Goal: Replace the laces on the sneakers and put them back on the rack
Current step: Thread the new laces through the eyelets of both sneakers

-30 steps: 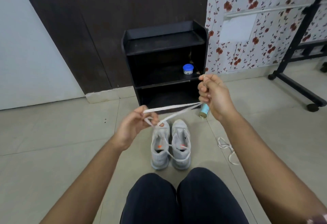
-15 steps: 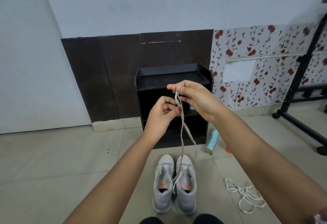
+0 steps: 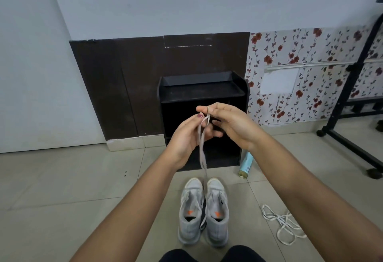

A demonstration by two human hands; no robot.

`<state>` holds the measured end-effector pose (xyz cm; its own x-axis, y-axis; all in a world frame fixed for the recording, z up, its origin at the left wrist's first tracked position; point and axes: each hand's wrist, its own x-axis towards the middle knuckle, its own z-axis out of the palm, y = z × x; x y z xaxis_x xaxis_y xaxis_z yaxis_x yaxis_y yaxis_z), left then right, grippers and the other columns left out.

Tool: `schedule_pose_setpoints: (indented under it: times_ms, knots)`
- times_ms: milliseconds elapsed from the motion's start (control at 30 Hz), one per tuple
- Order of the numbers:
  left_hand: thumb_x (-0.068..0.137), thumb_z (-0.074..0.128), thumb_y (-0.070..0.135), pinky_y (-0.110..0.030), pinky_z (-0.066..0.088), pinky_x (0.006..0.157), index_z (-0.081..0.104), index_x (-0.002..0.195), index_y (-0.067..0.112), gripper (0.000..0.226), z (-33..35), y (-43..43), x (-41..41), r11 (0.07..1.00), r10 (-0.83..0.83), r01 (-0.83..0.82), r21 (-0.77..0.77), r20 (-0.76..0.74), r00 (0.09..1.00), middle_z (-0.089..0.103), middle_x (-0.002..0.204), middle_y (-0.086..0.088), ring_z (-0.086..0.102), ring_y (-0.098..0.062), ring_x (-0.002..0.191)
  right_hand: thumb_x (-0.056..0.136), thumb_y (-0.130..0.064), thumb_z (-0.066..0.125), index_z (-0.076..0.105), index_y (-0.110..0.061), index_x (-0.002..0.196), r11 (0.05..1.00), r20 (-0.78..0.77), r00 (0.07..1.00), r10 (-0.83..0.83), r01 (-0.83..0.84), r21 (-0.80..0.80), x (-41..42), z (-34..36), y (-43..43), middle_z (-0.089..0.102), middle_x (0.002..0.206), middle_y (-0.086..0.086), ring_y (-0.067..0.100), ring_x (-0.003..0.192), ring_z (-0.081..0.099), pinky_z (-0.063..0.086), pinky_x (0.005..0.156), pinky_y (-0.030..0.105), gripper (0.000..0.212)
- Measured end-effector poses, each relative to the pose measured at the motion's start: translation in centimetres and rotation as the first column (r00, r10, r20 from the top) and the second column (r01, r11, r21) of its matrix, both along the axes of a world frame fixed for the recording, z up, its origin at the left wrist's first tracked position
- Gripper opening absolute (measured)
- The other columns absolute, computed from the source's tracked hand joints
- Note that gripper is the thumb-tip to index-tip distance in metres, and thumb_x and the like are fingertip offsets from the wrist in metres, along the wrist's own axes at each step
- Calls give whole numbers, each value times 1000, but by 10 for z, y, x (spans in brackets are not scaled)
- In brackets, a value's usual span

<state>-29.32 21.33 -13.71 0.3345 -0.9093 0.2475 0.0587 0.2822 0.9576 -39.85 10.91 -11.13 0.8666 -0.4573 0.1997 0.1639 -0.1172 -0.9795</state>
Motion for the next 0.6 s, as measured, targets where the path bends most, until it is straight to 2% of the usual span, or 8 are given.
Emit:
schedule_pose_setpoints:
  times_ms: [67, 133, 200, 233, 300, 400, 533, 600]
  knots:
    - [103, 35, 25, -42, 47, 93, 46, 68, 15, 38, -8, 1, 3, 999, -14, 14, 37, 12, 1000, 45, 62, -1, 63, -24, 71, 101, -18, 38, 59, -13, 92, 949, 157, 986, 54, -100, 299, -2, -2, 4, 70, 94, 12, 19, 77, 66, 50, 71, 29, 22]
    - [102, 38, 28, -46, 42, 96, 41, 63, 19, 40, -20, 5, 5, 996, -53, 48, 75, 63, 997, 39, 58, 3, 58, -20, 63, 99, -13, 37, 50, -14, 86, 697, 367, 928, -63, -222, 681, -8, -5, -1, 58, 61, -2, 10, 53, 55, 50, 55, 23, 18]
    - [101, 41, 27, -46, 38, 96, 40, 60, 20, 42, -32, 12, 10, 992, -80, 72, 102, 76, 994, 37, 54, 4, 51, -17, 58, 96, -10, 39, 46, -15, 83, 671, 315, 931, -186, -114, 733, -18, -12, -15, 36, 48, -9, 4, 39, 31, 31, 39, 16, 15]
    - [101, 41, 25, -44, 38, 92, 39, 59, 19, 42, -40, 17, 15, 990, -72, 63, 124, 69, 995, 36, 53, 5, 49, -17, 57, 97, -9, 38, 45, -15, 84, 782, 199, 952, -234, 63, 620, -25, -21, -23, 33, 47, -9, 5, 39, 26, 25, 38, 16, 16]
    - [99, 43, 22, -40, 36, 85, 38, 59, 18, 41, -51, 28, 25, 987, -25, 20, 157, 25, 999, 35, 51, 5, 44, -16, 54, 100, -12, 36, 47, -14, 87, 909, -50, 910, -411, 414, 58, -38, -47, -40, 36, 50, -8, 7, 43, 29, 24, 40, 19, 18]
    - [97, 44, 18, -37, 38, 83, 37, 60, 17, 38, -60, 44, 50, 986, 96, -73, 152, -144, 985, 33, 49, 5, 40, -13, 49, 99, -18, 40, 47, -13, 91, 628, -212, 726, -654, 365, -687, -61, -106, -66, 53, 67, 3, 20, 59, 47, 33, 52, 30, 12]
    - [100, 41, 15, -28, 41, 68, 38, 63, 15, 37, -62, 48, 66, 972, 134, -137, 192, 32, 991, 35, 49, 5, 40, -13, 50, 98, -19, 37, 46, -7, 119, 516, -511, 435, -742, -117, -849, -82, -168, -75, 59, 89, 11, 34, 89, 60, 45, 70, 37, 26]
    - [101, 38, 14, -23, 39, 62, 38, 64, 14, 37, -64, 42, 57, 958, 53, -112, 263, 220, 974, 37, 51, 5, 43, -11, 50, 99, -26, 42, 49, -14, 125, 568, -471, 547, -692, 11, -823, -67, -166, -59, 66, 101, 8, 30, 95, 62, 46, 75, 34, 29]
